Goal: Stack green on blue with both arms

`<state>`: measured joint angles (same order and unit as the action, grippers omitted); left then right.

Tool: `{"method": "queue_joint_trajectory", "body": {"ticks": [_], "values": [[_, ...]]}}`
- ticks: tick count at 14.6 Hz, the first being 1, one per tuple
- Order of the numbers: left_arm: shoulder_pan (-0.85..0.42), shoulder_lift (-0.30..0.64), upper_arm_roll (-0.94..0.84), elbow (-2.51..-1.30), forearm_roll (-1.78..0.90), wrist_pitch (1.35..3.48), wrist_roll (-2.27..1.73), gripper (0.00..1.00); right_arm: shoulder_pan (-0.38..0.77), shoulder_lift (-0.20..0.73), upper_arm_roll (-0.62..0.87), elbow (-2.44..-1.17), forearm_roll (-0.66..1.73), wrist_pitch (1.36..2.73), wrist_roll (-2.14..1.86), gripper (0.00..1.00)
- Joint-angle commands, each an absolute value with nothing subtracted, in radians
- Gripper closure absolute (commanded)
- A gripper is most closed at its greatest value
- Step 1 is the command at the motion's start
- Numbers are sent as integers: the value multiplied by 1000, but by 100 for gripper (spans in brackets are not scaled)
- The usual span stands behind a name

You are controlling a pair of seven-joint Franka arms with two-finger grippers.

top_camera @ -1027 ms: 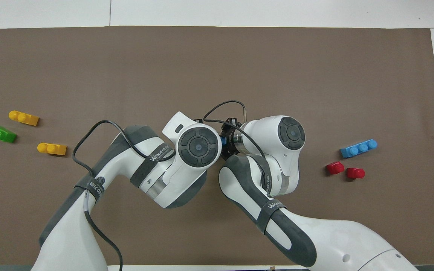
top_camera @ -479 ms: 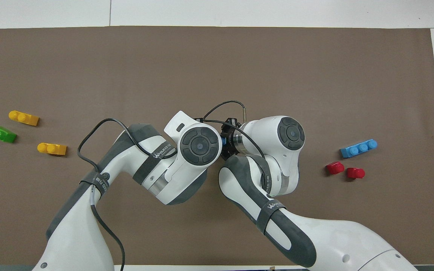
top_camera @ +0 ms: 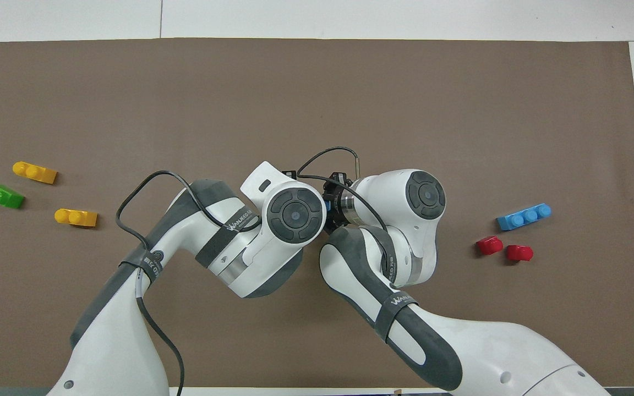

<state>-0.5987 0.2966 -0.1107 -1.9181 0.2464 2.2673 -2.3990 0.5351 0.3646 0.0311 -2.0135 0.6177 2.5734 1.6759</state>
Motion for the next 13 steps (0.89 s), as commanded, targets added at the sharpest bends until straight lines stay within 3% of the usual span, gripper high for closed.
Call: {"method": "queue_joint_trajectory", "body": {"ticks": [1,4,7,13], "values": [[-592,282,-98,-1921,268,2255,-2358,0,532,350,32,-2043,649,2592,1649,42],[-536,210,-101,-1921,268,2208,-2258,0,526,351,32,-2040,649,2586,1651,6],[-474,163,-103,-1916,267,2166,-2131,0,512,350,29,-2022,649,2542,1644,1],[-325,117,-101,-1884,264,2131,-1776,0,381,315,26,-1977,644,2375,1588,0]]}}
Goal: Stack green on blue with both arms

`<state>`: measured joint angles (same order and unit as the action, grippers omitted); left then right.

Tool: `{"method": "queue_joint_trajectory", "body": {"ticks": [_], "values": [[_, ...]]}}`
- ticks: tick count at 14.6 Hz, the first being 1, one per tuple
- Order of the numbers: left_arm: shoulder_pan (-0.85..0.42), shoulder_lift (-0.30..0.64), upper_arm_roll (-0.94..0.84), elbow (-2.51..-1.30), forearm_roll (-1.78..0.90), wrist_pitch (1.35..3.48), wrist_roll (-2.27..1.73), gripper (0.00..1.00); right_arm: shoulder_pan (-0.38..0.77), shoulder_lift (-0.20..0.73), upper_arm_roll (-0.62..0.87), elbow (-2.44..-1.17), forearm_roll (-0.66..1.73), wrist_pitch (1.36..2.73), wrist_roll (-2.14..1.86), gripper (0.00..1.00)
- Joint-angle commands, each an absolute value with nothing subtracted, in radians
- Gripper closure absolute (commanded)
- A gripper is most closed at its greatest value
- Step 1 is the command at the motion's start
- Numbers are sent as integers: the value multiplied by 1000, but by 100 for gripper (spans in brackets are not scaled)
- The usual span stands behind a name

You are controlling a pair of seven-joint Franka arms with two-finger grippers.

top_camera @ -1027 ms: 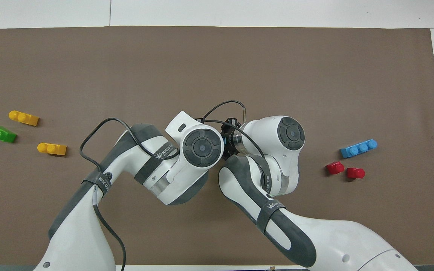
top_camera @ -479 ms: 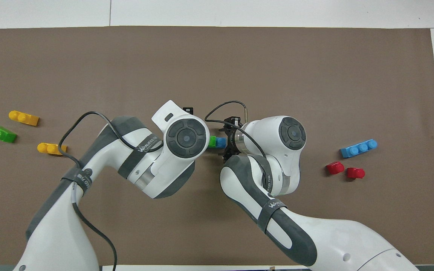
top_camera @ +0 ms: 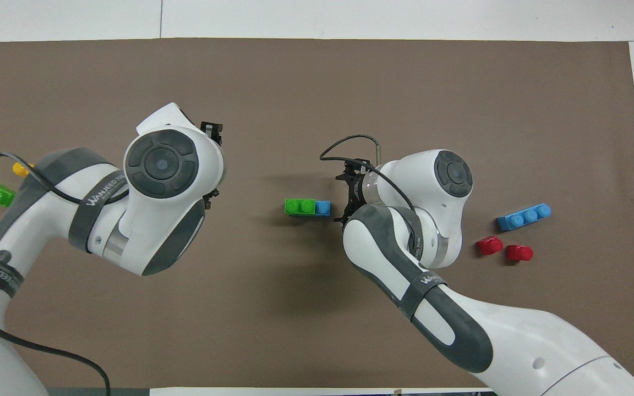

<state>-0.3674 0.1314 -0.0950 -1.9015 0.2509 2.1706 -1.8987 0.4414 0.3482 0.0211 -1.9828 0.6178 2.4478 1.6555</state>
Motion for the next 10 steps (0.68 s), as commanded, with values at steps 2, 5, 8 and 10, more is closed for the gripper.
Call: {"method": "queue_joint_trajectory", "body": {"ticks": [2,5,8,10], "values": [[-278,117,-97,-1864,264,2099,-1587,0,327,287,23,-1973,623,2292,1495,0],[-189,115,-98,-1838,258,2092,-1337,0,237,215,21,-1971,536,2163,1268,0],[-128,117,-98,-1816,258,2079,-1110,0,174,132,21,-1959,419,2035,1077,0],[-98,118,-95,-1786,256,2040,-917,0,131,97,21,-1909,344,1897,929,0]]}}
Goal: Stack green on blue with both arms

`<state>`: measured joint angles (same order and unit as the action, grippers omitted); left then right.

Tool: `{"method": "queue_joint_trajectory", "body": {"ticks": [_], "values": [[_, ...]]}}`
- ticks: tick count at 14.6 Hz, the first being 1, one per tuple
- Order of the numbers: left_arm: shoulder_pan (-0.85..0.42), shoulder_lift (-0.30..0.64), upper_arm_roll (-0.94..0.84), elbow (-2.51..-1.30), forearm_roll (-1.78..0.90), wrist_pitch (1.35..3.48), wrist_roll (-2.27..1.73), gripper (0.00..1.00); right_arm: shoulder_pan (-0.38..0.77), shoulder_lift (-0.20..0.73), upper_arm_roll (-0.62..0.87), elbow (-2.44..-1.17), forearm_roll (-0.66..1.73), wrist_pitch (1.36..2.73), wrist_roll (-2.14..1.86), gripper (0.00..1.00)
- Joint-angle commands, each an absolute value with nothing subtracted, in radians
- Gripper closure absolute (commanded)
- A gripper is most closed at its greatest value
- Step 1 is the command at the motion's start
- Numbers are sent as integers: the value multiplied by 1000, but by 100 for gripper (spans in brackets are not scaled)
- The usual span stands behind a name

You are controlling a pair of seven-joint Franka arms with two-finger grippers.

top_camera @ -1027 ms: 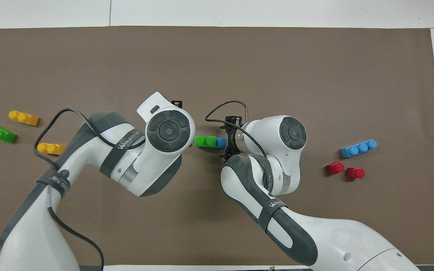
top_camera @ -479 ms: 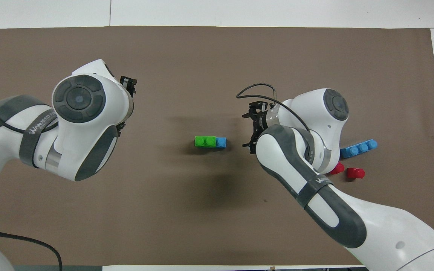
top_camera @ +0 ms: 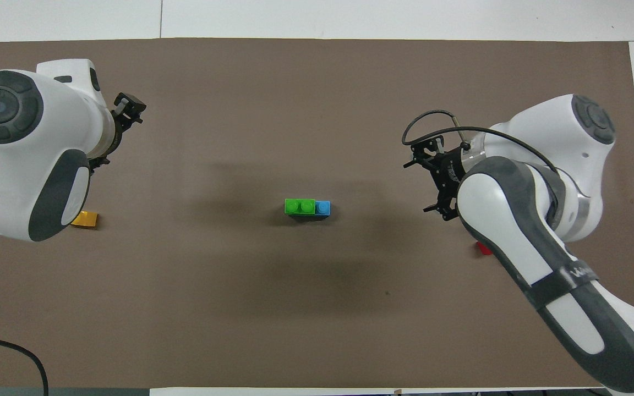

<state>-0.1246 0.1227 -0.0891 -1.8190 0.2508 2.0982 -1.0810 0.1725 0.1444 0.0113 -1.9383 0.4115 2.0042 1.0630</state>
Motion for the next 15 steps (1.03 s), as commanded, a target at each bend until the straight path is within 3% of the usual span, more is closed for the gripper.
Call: {"method": "queue_joint_trajectory", "body": {"ticks": [1,5,10,15], "values": [[-72,121,-97,-1763,247,2020,-803,0,114,84,21,-1878,304,1831,842,0],[-6,127,-95,-1649,131,1895,-372,0,69,-20,21,-1806,175,1628,486,0],[5,120,-89,-1559,123,1743,-93,0,60,-153,23,-1772,49,1526,190,0],[37,115,-92,-1483,66,1568,17,0,35,-120,17,-1691,-12,1560,-14,0]]}}
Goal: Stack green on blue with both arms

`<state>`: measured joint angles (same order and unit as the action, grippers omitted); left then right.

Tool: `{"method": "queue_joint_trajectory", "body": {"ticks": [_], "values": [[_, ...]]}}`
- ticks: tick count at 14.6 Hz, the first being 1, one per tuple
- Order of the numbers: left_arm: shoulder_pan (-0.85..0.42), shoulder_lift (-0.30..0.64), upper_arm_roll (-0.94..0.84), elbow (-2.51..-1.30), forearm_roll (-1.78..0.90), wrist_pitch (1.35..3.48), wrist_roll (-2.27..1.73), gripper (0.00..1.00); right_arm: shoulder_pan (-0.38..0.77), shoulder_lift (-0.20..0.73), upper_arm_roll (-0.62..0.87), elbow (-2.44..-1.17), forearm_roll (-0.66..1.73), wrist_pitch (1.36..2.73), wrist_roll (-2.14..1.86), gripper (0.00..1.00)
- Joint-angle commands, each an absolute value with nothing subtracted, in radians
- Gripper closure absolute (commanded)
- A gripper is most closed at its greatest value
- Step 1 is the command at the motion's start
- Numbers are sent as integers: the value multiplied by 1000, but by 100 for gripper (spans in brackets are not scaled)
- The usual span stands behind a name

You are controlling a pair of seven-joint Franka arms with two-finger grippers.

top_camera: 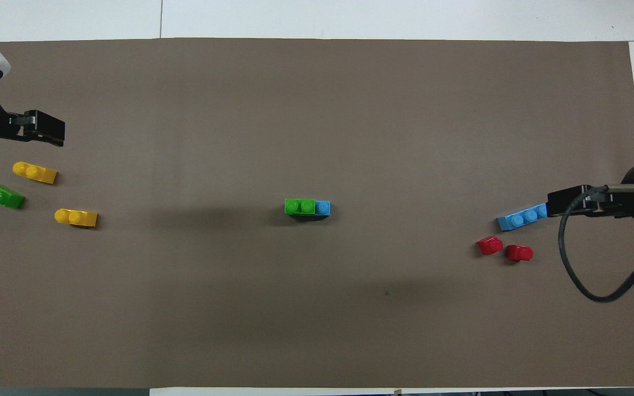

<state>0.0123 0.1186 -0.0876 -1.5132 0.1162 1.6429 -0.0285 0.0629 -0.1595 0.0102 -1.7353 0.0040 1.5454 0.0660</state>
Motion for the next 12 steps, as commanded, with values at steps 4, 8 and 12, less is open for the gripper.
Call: {"method": "queue_joint_trajectory", "body": {"ticks": [4,8,12], "values": [[35,114,-94,-1422,18,1456,15,0,21,-75,17,-1652,-6,1582,49,2],[37,110,-92,-1422,-18,1396,17,0,8,-29,17,-1585,-9,1555,49,2],[37,109,-91,-1422,-18,1399,17,0,-5,-28,17,-1589,-14,1563,54,2]]}}
